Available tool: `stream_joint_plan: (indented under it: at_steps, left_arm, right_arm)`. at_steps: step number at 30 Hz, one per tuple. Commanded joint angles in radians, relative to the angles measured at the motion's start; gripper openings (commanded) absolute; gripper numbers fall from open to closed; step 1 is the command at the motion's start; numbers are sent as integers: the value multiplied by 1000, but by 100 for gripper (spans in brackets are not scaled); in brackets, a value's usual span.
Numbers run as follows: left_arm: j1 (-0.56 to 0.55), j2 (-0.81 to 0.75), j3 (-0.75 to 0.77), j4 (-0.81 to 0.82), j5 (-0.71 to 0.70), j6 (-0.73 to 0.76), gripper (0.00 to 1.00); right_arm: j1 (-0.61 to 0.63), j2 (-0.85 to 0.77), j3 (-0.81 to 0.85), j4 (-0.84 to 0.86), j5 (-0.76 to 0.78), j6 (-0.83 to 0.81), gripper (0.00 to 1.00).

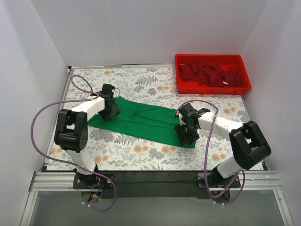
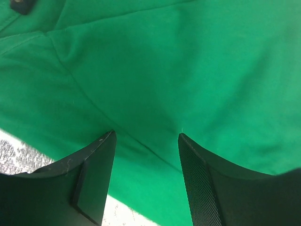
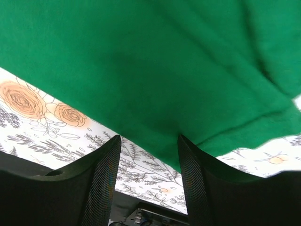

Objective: Fold and stack the t-shirts
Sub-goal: Fold the tshirt

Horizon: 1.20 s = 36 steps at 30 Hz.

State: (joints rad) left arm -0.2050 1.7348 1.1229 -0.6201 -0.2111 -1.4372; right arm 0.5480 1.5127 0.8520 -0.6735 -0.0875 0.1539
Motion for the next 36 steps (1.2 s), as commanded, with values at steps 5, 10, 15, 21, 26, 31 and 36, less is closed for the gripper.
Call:
stream_joint_plan:
  at_steps: [5,10,15,21,26,31,36]
  left_arm:
    - [12,201,204,6,-56,29,51]
    - [24,443,447,-41,-71,96,51]
    - [23,621,739,-53,-33,191,53]
    - [22,759,919,-47,21,244,55]
    - [19,773,923,31,84,300,56]
    - [19,694,911,75,150,336,67]
    - [19,524,835,118,159,328,75]
  right_arm:
    - [171,33,-50,-11,-33,48,50]
    - [340,79,-22,-34,-165,70,50]
    - [460,226,122,-28,-264,21,49]
    - [555,452,428,-31,-389,-14,50]
    - [592,563,626,-89,-432,-65,50]
    - [580,496,694,-126,-312,-77,52]
    - [477,348,608,-130,-184,-60,54]
